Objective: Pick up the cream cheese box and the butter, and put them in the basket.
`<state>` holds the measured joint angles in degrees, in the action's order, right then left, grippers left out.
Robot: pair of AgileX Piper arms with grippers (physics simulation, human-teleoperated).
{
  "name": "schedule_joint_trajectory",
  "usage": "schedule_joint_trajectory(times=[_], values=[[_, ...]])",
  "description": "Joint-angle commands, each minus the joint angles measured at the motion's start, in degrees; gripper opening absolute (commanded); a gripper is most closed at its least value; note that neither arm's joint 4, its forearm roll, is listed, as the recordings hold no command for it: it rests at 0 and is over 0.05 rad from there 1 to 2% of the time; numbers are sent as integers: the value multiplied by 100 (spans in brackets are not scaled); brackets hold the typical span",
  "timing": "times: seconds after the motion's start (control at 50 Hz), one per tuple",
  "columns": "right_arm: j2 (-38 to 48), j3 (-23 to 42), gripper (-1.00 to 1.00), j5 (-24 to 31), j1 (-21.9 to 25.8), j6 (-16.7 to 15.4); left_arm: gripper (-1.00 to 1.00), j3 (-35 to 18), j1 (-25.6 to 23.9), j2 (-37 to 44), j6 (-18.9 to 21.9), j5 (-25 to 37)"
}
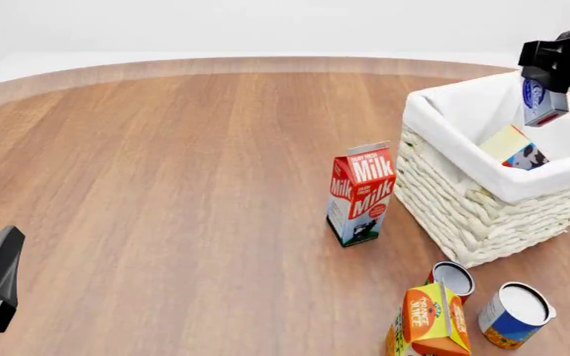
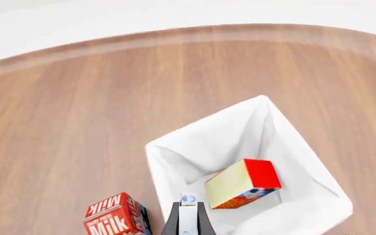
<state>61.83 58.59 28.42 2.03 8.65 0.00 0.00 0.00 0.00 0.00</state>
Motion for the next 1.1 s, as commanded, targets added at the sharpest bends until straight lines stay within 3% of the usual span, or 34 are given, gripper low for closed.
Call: schedule_joint_trajectory(times=[0.02, 1.1], values=[[207, -226, -100, -387, -69, 146, 100, 0, 0, 0, 0, 0], [1256, -373, -100, -1233, -201, 266, 100, 0, 0, 0, 0, 0]])
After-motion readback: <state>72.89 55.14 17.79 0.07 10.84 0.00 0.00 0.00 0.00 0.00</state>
